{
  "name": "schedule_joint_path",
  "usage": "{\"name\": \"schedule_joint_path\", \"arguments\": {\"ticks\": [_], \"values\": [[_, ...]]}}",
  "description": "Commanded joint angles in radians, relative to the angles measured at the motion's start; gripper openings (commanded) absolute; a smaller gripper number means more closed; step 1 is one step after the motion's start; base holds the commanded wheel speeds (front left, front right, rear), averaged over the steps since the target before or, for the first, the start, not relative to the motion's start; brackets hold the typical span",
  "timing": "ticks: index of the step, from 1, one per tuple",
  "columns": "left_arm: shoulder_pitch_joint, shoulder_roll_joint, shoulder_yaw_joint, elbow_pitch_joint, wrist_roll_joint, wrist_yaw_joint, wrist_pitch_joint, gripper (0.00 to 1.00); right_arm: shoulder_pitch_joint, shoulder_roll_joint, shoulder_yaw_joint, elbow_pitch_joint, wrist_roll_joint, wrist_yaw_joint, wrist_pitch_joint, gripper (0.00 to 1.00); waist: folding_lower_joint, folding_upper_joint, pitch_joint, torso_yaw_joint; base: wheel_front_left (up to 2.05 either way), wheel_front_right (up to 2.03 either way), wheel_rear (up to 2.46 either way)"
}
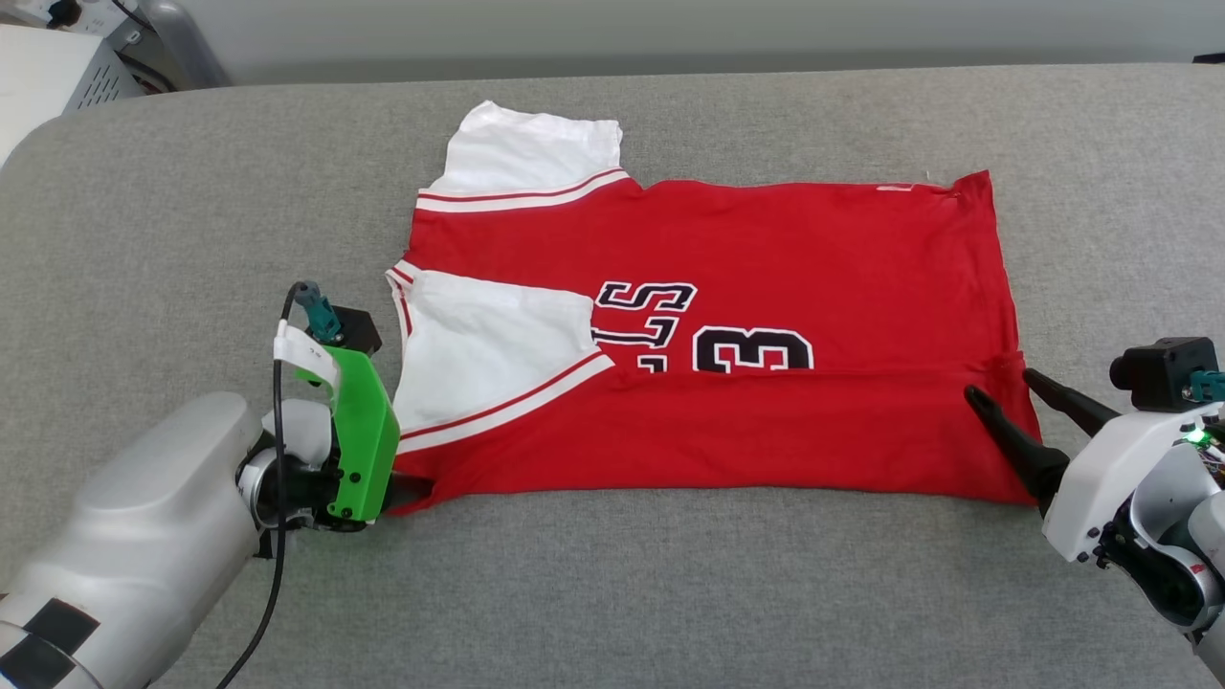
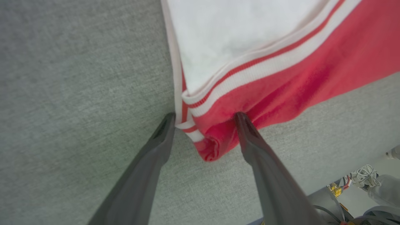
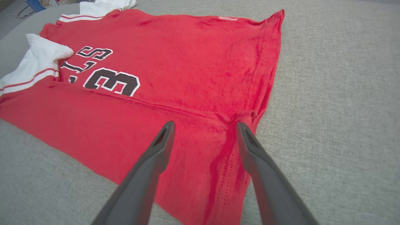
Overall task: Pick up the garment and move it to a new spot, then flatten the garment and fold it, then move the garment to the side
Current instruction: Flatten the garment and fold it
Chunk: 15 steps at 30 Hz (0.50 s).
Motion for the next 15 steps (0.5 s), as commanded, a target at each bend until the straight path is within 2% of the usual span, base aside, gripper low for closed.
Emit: {"name": "schedule_joint_path", "arguments": {"ticks": [1, 2, 3, 4, 5, 11, 15], "values": [[0.056, -0.022, -0.03, 0.023, 0.016, 0.001, 0.004, 1.0, -0.016, 0.003, 0.0, -0.001, -0.004, -0.001, 0.003, 1.0, 0.0, -0.0001, 0.004, -0.005, 0.0, 0.0, 0.0], [0.06, -0.023, -0.035, 0.032, 0.021, 0.0, -0.001, 1.0, -0.018, 0.003, 0.0, 0.0, -0.005, -0.001, 0.003, 1.0, 0.0, -0.0001, 0.004, -0.007, 0.0, 0.0, 0.0], [0.063, -0.024, -0.038, 0.037, 0.024, -0.001, -0.006, 0.78, -0.02, 0.002, -0.002, 0.0, -0.006, -0.001, 0.002, 1.0, 0.0, -0.0001, 0.003, -0.008, 0.0, 0.0, 0.0], [0.064, -0.026, -0.041, 0.04, 0.027, -0.002, -0.015, 0.28, -0.022, 0.0, -0.004, -0.001, -0.009, -0.001, 0.0, 1.0, 0.0, -0.0001, 0.001, -0.007, 0.0, 0.0, 0.0], [0.066, -0.028, -0.04, 0.042, 0.028, -0.003, -0.026, 0.0, -0.024, -0.002, -0.007, -0.002, -0.012, -0.001, -0.002, 1.0, 0.0, -0.0001, -0.002, -0.006, 0.0, 0.0, 0.0], [0.067, -0.021, 0.007, 0.027, 0.007, -0.007, -0.144, 0.0, -0.047, -0.039, -0.025, -0.025, -0.043, -0.001, 0.018, 1.0, 0.0, -0.0001, -0.036, 0.002, 0.0, 0.0, 0.0], [0.066, 0.007, 0.019, -0.045, 0.01, -0.008, -0.211, 0.0, -0.062, -0.09, -0.046, -0.059, -0.052, -0.001, 0.105, 1.0, 0.0, -0.0001, -0.06, 0.011, 0.0, 0.0, 0.0]]}}
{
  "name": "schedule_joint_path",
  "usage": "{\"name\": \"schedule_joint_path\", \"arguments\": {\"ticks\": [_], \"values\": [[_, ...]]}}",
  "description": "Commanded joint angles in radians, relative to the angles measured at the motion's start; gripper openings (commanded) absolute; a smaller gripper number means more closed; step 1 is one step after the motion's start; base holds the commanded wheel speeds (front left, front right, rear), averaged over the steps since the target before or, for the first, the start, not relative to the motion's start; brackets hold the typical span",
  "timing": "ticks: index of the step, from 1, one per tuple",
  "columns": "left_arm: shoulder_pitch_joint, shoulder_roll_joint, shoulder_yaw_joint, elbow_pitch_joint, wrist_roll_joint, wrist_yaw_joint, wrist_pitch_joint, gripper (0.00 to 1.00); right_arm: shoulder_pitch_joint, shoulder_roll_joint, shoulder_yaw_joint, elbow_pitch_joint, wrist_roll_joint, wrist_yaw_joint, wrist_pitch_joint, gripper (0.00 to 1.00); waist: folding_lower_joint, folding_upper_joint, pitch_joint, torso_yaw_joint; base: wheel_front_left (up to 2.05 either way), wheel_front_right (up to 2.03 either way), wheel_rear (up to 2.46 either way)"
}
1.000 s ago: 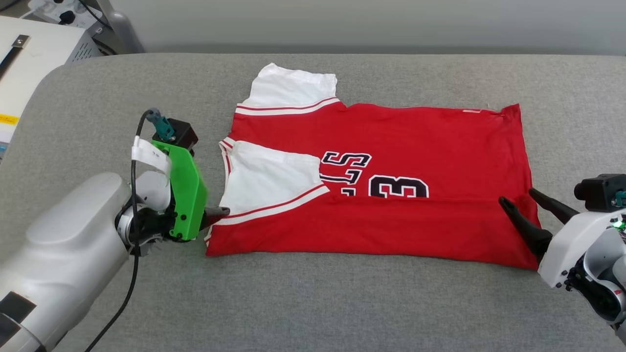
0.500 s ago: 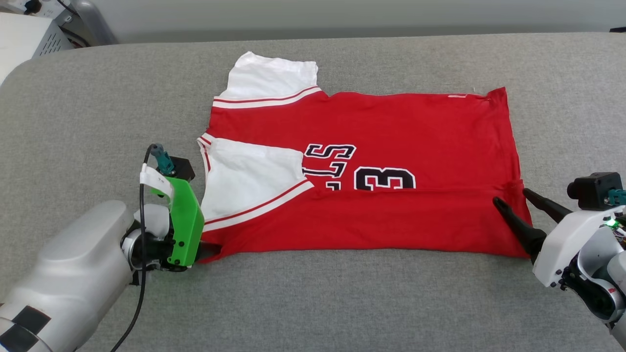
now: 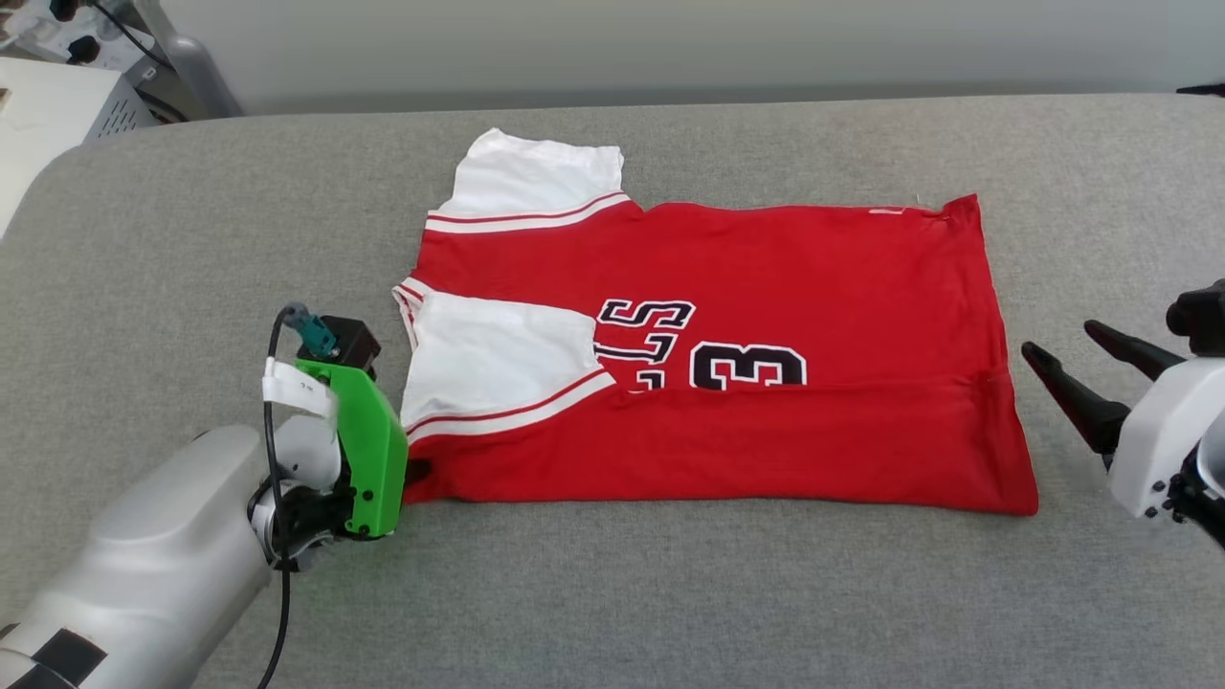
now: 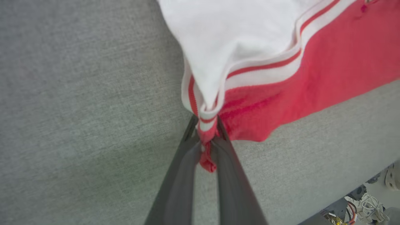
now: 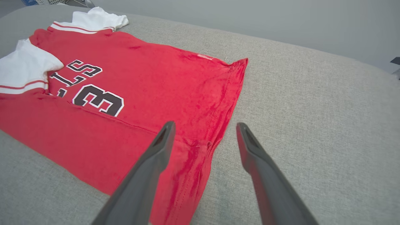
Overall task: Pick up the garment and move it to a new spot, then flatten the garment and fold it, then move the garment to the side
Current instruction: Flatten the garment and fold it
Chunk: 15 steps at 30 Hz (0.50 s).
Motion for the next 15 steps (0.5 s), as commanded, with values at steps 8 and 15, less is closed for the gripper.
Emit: {"name": "schedule_joint_path", "arguments": {"ticks": [8, 15], "values": [[0.019, 0.087, -0.006, -0.174, 0.054, -0.002, -0.075, 0.0, -0.016, -0.088, -0.003, -0.072, 0.075, -0.001, 0.362, 1.0, 0.0, 0.0, -0.023, 0.02, 0.0, 0.0, 0.0], [0.015, 0.116, -0.003, -0.262, 0.076, 0.027, -0.09, 0.0, 0.004, -0.049, -0.018, -0.027, 0.088, -0.001, 0.502, 1.0, 0.0, 0.0, 0.012, 0.039, 0.0, 0.0, 0.0]]}}
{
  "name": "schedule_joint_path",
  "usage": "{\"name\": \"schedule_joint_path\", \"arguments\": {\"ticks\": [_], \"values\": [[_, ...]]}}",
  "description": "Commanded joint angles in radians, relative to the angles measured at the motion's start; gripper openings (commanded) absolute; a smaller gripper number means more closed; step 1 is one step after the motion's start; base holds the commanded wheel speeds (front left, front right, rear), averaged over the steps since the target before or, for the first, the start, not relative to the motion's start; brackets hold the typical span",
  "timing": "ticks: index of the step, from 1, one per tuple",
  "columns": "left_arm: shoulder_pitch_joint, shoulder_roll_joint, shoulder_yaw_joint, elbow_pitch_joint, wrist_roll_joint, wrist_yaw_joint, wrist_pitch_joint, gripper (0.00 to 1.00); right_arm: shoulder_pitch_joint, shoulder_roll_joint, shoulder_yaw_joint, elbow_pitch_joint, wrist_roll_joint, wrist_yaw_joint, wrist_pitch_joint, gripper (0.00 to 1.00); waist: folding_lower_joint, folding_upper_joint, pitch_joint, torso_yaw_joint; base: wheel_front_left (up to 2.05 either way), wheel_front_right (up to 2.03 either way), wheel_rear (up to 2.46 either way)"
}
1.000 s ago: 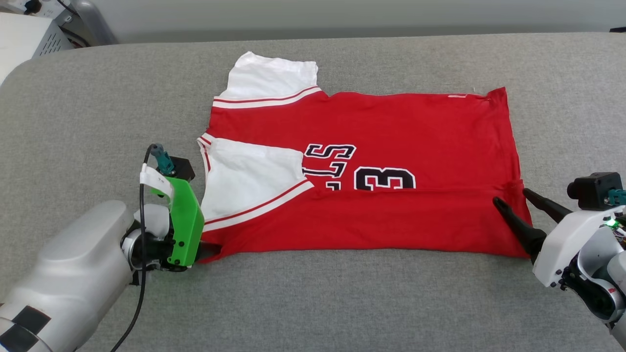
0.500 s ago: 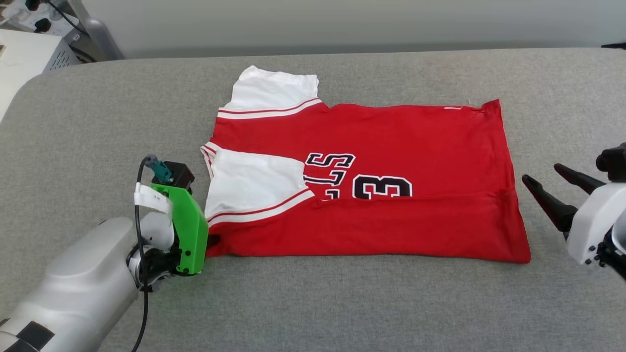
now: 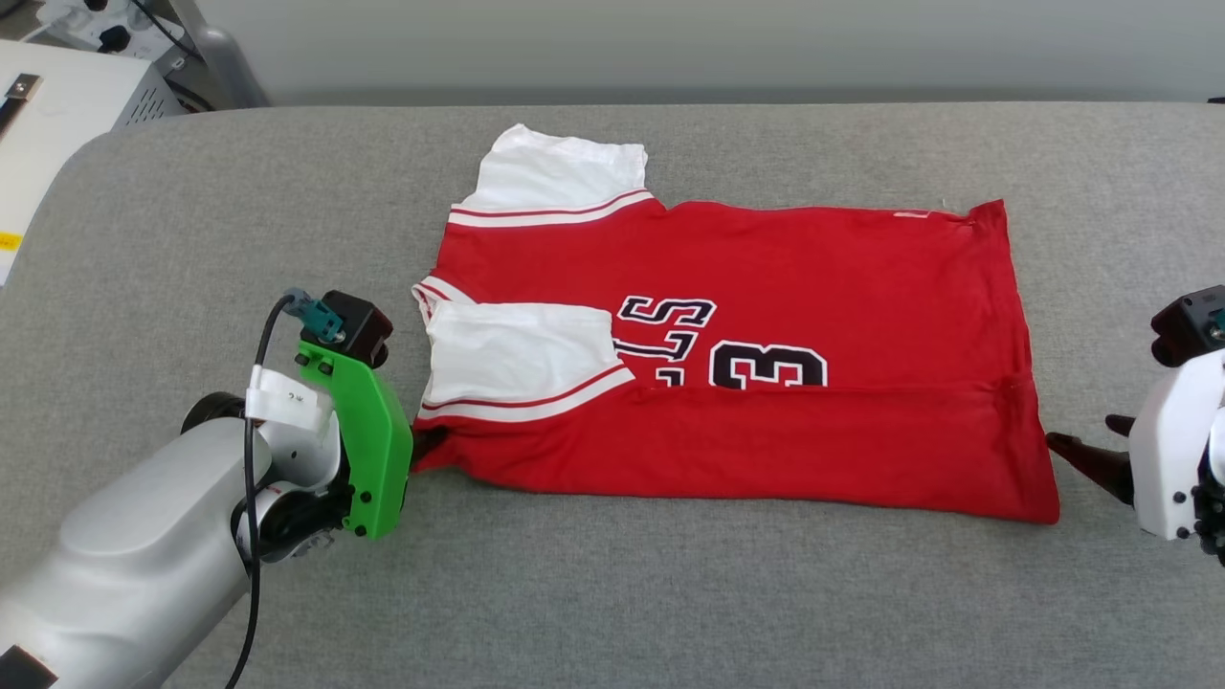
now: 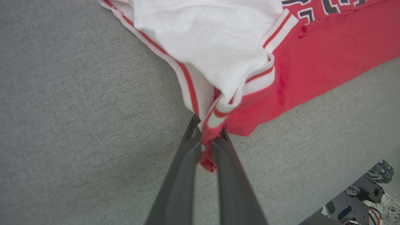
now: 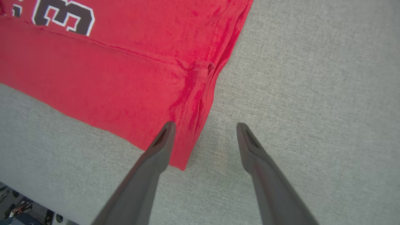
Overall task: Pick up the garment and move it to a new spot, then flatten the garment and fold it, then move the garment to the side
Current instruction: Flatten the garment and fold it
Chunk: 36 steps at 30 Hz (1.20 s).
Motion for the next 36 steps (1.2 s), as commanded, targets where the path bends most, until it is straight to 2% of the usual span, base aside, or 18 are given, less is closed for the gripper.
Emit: {"name": "schedule_joint_path", "arguments": {"ticks": [1, 10, 15, 16, 17, 25, 31, 36], "values": [[0.008, 0.006, 0.001, -0.012, 0.017, 0.01, -0.009, 0.0, 0.011, 0.026, -0.002, 0.023, -0.002, -0.001, 0.008, 1.0, 0.0, 0.0, 0.02, 0.013, 0.0, 0.0, 0.0], [0.005, 0.008, 0.006, -0.033, 0.022, 0.024, -0.02, 0.0, 0.024, 0.131, 0.031, 0.185, -0.055, -0.001, 0.021, 1.0, 0.0, 0.0, 0.072, 0.03, 0.0, 0.0, 0.0], [0.023, 0.008, 0.006, -0.021, 0.013, 0.023, -0.03, 0.0, 0.04, 0.176, 0.07, 0.234, -0.033, -0.001, 0.014, 1.0, 0.0, 0.0, 0.074, 0.027, 0.0, 0.0, 0.0], [0.028, 0.009, 0.006, -0.017, 0.011, 0.024, -0.033, 0.0, 0.038, 0.179, 0.072, 0.234, -0.028, -0.001, 0.001, 0.4, 0.0, 0.0, 0.071, 0.024, 0.0, 0.0, 0.0], [0.035, 0.011, 0.006, -0.014, 0.008, 0.023, -0.036, 0.0, 0.034, 0.18, 0.074, 0.235, -0.024, -0.001, -0.015, 0.0, 0.0, 0.0, 0.067, 0.02, 0.0, 0.0, 0.0], [0.077, 0.027, 0.007, -0.005, -0.002, 0.022, -0.066, 0.0, 0.025, 0.13, 0.077, 0.188, -0.008, -0.001, -0.137, 0.0, 0.0, 0.0, 0.005, 0.007, 0.0, 0.0, 0.0], [0.107, 0.081, 0.005, -0.07, 0.01, 0.035, -0.084, 0.0, 0.071, 0.074, 0.063, 0.097, 0.014, -0.001, -0.192, 0.0, 0.0, 0.0, -0.048, 0.006, 0.0, 0.0, 0.0], [0.153, 0.139, -0.005, -0.178, 0.014, 0.071, -0.085, 0.0, 0.143, 0.03, 0.034, 0.011, 0.029, -0.001, -0.198, 0.0, 0.0, 0.0, -0.079, 0.008, 0.0, 0.0, 0.0]]}}
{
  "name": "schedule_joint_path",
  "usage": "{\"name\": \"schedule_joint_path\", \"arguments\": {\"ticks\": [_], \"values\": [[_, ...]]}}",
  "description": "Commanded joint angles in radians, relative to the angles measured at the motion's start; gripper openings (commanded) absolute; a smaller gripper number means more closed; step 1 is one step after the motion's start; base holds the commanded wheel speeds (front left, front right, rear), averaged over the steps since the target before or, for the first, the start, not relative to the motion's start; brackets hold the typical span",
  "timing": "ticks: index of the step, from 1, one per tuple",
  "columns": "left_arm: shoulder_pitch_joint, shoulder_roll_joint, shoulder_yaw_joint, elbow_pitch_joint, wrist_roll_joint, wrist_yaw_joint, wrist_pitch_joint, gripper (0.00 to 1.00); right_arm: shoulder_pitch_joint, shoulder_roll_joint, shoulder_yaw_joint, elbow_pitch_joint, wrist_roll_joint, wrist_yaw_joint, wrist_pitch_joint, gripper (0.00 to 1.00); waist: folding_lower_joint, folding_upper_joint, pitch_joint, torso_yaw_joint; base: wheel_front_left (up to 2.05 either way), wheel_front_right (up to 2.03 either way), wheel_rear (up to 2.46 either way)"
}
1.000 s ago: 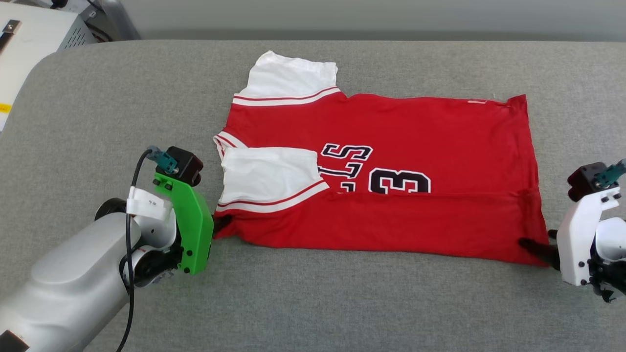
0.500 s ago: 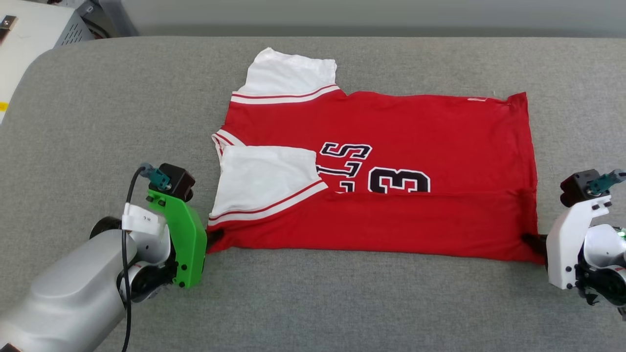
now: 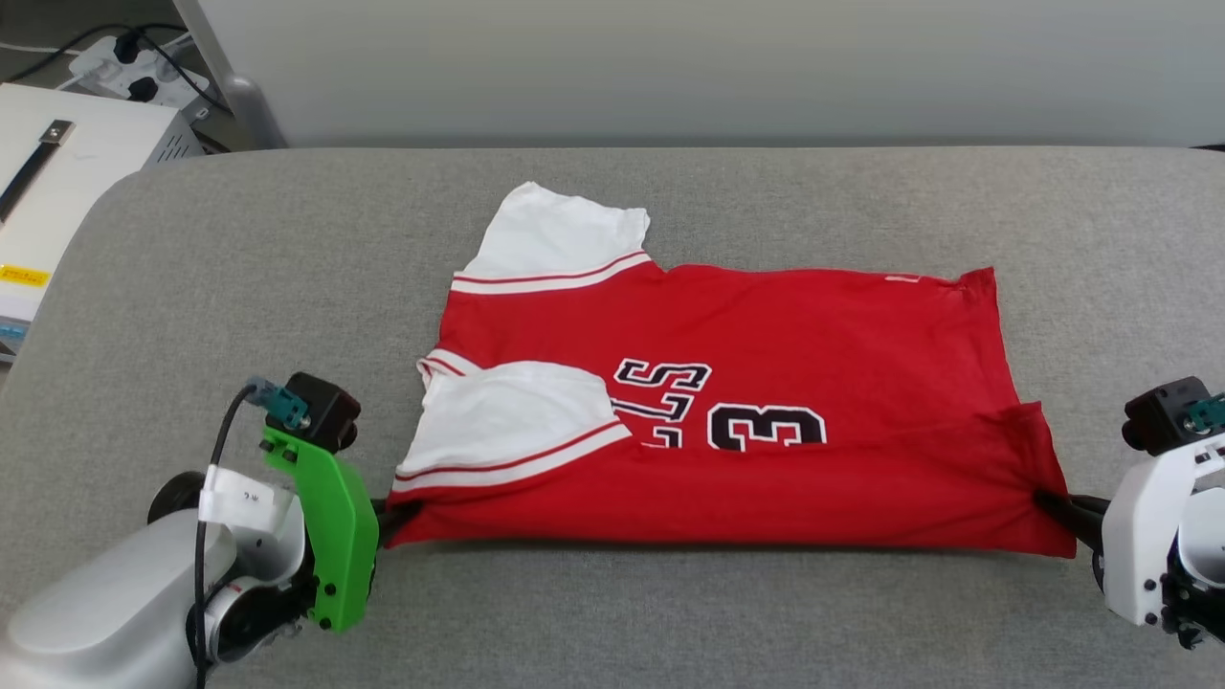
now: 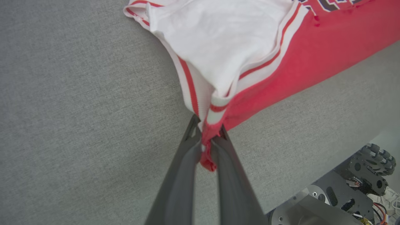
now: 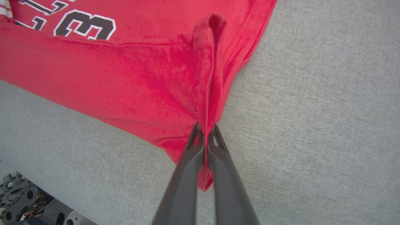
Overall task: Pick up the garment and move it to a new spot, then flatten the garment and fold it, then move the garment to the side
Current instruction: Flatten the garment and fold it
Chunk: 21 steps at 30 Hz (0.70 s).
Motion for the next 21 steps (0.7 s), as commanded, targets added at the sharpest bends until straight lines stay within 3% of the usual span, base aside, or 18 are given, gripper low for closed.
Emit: {"name": "schedule_joint_path", "arguments": {"ticks": [1, 6, 11, 17, 21], "values": [[0.027, 0.023, -0.003, -0.029, 0.015, 0.017, -0.004, 0.0, 0.031, -0.016, -0.015, -0.021, 0.007, -0.001, -0.003, 0.0, 0.0, 0.0, -0.017, 0.001, 0.0, 0.0, 0.0], [0.093, 0.079, -0.02, -0.155, 0.011, 0.069, -0.005, 0.0, 0.127, -0.054, -0.081, -0.111, 0.01, -0.001, 0.005, 0.0, 0.0, 0.0, -0.019, 0.0, 0.0, 0.0, 0.0], [0.139, 0.095, -0.03, -0.204, 0.005, 0.112, -0.016, 0.0, 0.197, -0.053, -0.147, -0.153, -0.008, -0.001, 0.03, 0.0, 0.0, 0.0, 0.002, -0.007, 0.0, 0.0, 0.0], [0.158, 0.061, -0.035, -0.161, -0.016, 0.122, -0.017, 0.0, 0.21, 0.008, -0.189, -0.146, -0.024, -0.001, 0.074, 0.0, 0.0, 0.0, 0.043, -0.017, 0.0, 0.0, 0.0], [0.163, 0.018, -0.036, -0.088, -0.04, 0.106, -0.019, 0.0, 0.196, 0.052, -0.19, -0.084, -0.043, -0.001, 0.09, 0.0, 0.0, 0.0, 0.064, -0.019, 0.0, 0.0, 0.0]]}}
